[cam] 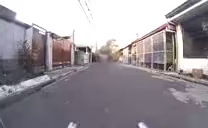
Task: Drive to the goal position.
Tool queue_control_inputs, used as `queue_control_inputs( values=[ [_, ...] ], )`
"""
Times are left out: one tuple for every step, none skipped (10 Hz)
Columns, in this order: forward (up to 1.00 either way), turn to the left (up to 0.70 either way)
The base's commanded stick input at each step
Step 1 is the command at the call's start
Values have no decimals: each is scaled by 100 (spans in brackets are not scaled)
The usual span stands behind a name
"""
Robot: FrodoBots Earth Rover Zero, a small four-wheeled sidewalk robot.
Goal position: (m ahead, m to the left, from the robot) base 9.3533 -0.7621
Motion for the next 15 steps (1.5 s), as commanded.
queue_control_inputs(
  values=[
    [70,0],
    [70,0],
    [70,0],
    [70,0],
    [70,0],
    [70,0],
    [70,0],
    [70,0],
    [70,0],
    [70,0],
    [70,0],
    [70,0],
    [70,0],
    [70,0],
    [70,0]
  ],
)
